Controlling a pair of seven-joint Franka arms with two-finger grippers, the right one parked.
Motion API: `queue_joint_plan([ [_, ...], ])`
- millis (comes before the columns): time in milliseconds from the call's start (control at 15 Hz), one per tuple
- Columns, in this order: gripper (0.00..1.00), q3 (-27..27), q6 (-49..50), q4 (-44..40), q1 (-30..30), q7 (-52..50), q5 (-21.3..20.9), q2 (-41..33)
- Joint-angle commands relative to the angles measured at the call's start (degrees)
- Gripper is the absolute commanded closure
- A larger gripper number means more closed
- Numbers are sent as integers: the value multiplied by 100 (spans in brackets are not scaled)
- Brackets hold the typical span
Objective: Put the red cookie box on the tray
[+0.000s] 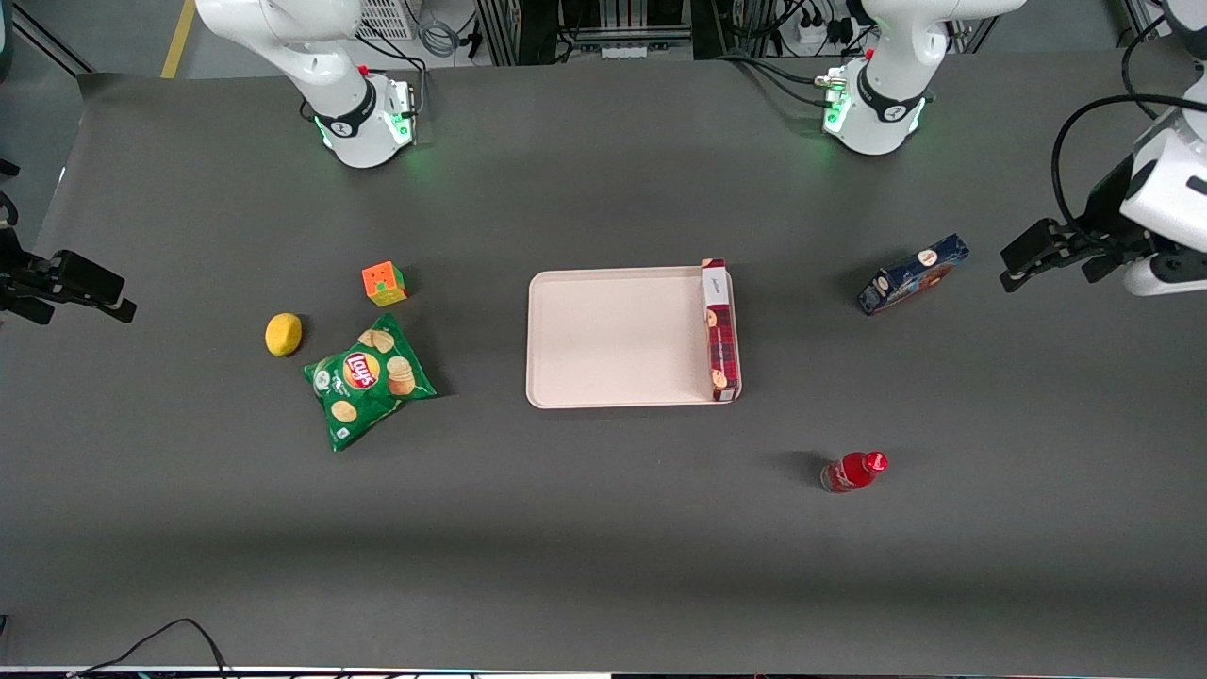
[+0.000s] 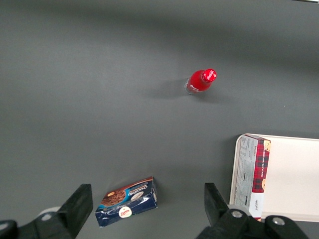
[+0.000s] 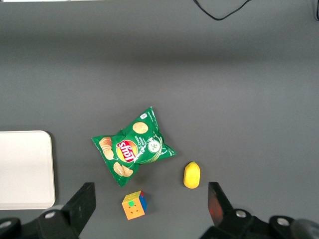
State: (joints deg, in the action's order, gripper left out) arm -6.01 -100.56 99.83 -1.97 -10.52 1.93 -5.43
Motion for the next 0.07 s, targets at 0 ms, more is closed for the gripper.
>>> queue_joint_plan([
  [0, 0, -23, 299, -113, -23, 445, 26, -55],
])
